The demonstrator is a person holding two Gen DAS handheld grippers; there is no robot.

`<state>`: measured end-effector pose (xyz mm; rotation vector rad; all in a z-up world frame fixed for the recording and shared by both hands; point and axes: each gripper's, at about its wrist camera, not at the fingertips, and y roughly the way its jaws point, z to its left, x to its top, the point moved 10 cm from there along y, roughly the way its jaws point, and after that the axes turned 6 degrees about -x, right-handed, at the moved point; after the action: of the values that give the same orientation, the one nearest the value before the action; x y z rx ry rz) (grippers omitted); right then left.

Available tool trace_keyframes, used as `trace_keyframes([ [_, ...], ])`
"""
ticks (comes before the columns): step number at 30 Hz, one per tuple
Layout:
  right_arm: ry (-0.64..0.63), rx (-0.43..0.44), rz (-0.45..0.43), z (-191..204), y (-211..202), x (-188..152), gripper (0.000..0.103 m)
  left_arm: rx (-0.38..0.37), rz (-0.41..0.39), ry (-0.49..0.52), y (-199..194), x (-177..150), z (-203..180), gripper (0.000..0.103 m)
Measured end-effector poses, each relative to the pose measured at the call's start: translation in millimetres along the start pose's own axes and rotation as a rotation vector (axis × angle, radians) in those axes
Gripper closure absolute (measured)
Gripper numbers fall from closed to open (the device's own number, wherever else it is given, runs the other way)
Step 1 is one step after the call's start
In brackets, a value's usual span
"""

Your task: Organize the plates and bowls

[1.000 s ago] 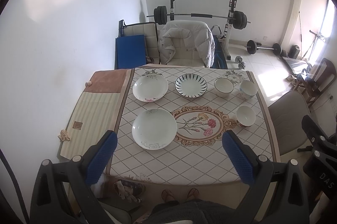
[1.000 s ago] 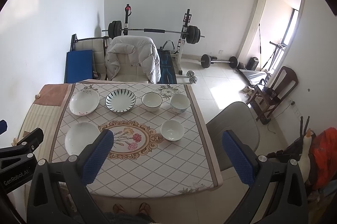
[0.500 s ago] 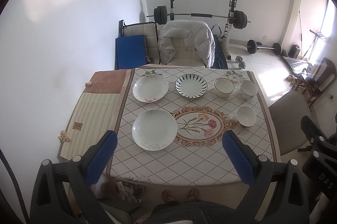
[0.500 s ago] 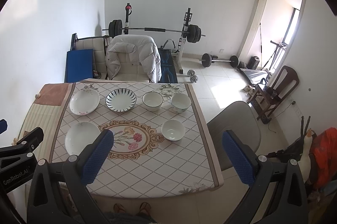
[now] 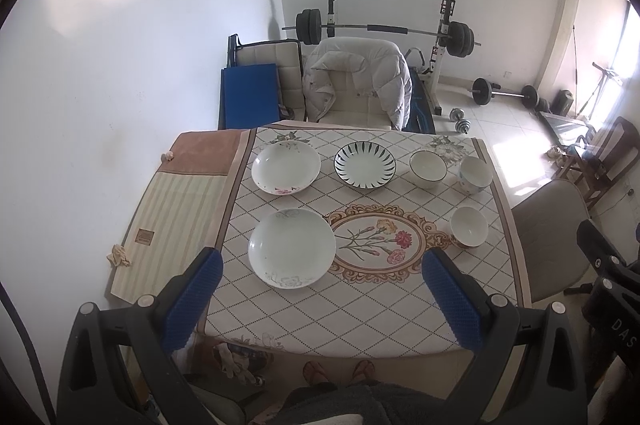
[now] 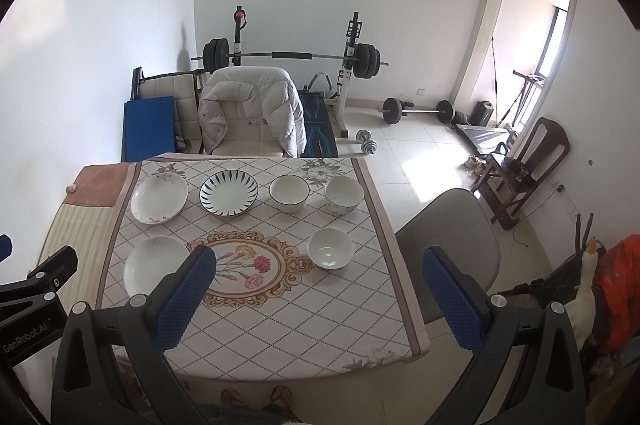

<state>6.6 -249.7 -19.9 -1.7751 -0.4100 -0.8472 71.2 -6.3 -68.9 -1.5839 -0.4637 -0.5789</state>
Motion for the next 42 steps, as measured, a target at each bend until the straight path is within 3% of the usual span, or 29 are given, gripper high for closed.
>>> trace_keyframes([
  [3, 0.008, 0.006, -0.025, -1.4, 19.4, 0.9, 0.000, 0.027, 0.008, -0.048, 22.0, 1.7, 20.1, 0.002],
  [6, -0.044, 0.085, 0.007, 20.8, 55.6, -6.9, 0.000, 0.077, 0.067, -0.103, 60.8, -8.4, 53.9, 0.002],
  [10, -0.095, 0.264, 0.170, 73.0, 126.5, -37.3, 0.000, 0.147, 0.181, -0.153, 120.5, -32.9, 106.3, 0.002],
  [16, -0.143, 0.490, 0.433, 185.1, 241.0, -96.1, 0.000, 0.147, 0.348, -0.243, 221.2, -68.1, 166.5, 0.003],
  [19, -0.180, 0.530, 0.546, 240.3, 296.3, -122.8, 0.000, 0.104, 0.431, -0.285, 275.8, -81.1, 187.2, 0.007],
  [24, -0.170, 0.543, 0.743, 307.8, 374.8, -166.8, 0.000, -0.009, 0.554, -0.270, 363.8, -97.8, 205.4, 0.010],
  [31, -0.135, 0.571, 0.929, 366.4, 423.4, -203.4, 0.009, -0.124, 0.713, -0.264, 434.8, -123.9, 212.8, 0.036],
  [37, -0.147, 0.544, 0.966, 388.6, 442.2, -220.2, 0.025, -0.182, 0.767, -0.184, 449.5, -133.9, 193.1, 0.064],
  [40, -0.178, 0.527, 0.951, 393.6, 444.9, -220.2, 0.037, -0.199, 0.780, -0.187, 450.9, -137.9, 183.4, 0.069],
  [42, -0.189, 0.527, 0.945, 397.6, 445.6, -220.9, 0.070, -0.199, 0.773, -0.208, 449.6, -137.8, 180.3, 0.070],
])
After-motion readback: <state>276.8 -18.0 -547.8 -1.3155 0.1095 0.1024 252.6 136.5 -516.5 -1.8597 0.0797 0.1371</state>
